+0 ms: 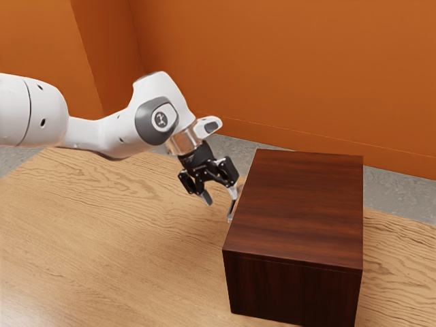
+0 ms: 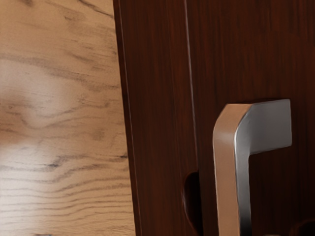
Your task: Pull the drawer handle with one arm to open the drawer
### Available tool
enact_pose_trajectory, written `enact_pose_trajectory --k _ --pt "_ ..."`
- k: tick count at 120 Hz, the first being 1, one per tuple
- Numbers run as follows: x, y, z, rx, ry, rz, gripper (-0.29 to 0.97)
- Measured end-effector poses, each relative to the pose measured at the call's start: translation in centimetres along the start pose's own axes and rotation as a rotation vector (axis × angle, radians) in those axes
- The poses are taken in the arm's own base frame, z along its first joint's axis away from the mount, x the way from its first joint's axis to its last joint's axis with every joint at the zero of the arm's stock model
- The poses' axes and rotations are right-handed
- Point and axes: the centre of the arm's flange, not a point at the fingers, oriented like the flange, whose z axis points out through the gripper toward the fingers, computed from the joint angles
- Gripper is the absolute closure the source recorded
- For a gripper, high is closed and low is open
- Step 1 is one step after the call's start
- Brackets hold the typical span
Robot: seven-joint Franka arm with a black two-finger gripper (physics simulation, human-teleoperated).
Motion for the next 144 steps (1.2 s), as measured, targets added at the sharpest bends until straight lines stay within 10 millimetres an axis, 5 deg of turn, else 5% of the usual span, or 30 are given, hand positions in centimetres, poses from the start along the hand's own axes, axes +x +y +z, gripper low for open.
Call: enact_pose_trajectory --k 42,144 --pt "0.0 -1.0 1.5 0.012 0.007 0.016 0.16" --pt "-0.8 -8.8 -3.2 0.094 0.071 -0.072 0.19"
